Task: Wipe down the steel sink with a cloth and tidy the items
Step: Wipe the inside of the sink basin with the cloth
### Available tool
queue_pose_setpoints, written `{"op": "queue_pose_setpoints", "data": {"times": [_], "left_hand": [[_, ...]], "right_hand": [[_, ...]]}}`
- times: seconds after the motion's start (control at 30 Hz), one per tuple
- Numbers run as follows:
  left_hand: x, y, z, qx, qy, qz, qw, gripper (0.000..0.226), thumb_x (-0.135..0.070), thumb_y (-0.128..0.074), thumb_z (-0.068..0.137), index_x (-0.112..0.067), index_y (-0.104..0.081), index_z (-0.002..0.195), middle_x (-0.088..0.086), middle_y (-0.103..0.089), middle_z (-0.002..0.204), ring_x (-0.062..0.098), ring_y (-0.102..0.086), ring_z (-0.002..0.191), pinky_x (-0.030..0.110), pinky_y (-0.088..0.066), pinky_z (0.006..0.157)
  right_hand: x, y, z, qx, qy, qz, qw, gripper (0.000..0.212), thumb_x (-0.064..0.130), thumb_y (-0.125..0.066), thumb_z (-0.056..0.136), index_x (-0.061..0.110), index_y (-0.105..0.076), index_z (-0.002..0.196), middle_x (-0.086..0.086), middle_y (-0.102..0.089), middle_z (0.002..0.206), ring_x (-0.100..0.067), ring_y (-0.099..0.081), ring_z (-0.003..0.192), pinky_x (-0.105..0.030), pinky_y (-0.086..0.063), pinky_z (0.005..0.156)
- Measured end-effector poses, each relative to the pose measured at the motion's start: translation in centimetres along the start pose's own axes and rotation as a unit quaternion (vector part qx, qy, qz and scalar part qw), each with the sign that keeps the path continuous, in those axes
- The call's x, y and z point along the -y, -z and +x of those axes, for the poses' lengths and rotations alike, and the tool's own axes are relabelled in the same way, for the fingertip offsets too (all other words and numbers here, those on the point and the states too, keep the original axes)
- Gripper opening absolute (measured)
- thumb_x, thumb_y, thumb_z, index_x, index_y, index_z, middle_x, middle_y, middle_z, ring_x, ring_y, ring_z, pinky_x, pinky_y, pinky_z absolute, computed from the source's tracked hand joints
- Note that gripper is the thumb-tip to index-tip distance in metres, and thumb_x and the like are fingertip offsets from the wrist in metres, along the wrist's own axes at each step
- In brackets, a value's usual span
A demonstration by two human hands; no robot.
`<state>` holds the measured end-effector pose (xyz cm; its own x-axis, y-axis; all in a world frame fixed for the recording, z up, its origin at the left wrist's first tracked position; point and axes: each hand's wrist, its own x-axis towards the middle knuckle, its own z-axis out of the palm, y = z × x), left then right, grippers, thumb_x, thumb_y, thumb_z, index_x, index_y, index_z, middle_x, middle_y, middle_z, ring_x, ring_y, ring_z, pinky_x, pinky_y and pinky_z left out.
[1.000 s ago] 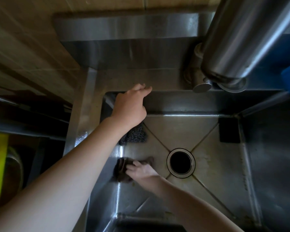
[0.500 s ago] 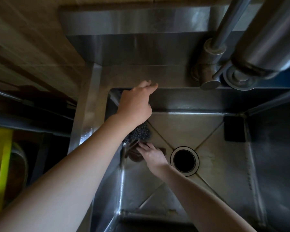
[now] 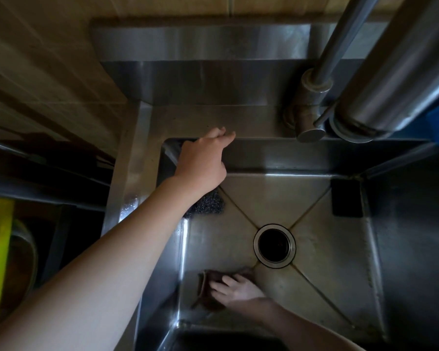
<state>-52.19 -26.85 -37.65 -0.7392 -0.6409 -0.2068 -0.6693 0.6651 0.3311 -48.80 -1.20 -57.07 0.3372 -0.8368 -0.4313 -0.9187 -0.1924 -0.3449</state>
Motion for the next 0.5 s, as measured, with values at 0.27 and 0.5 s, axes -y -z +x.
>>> {"op": "queue_pose_setpoints", "data": {"times": [0.27,0.5], "left_hand": [[0.2,-0.1,0.0,0.004,-0.006,-0.008,1.000,0.070,0.003,-0.050,0.079,-0.026,-0.039,0.141,-0.005,-0.033,0.150,0.025,-0.046,0.126,0.044,-0.040,0.100],[0.2,-0.2,0.0,0.004,-0.009,-0.011,1.000,0.069,0.002,-0.051,0.080,-0.026,-0.039,0.141,-0.003,-0.032,0.150,0.024,-0.043,0.129,0.047,-0.040,0.102]], "right_hand": [[-3.6,5.2,3.2,-0.104,-0.144,0.040,0.983,0.039,0.018,-0.046,0.074,0.031,-0.073,0.099,0.015,-0.068,0.114,-0.010,-0.066,0.089,-0.020,-0.052,0.059],[0.6,6.1,9.9,-0.045,-0.174,0.142,0.973,0.053,0.002,-0.045,0.088,0.006,-0.033,0.140,-0.014,-0.027,0.153,-0.037,-0.035,0.126,-0.050,-0.039,0.095]]}}
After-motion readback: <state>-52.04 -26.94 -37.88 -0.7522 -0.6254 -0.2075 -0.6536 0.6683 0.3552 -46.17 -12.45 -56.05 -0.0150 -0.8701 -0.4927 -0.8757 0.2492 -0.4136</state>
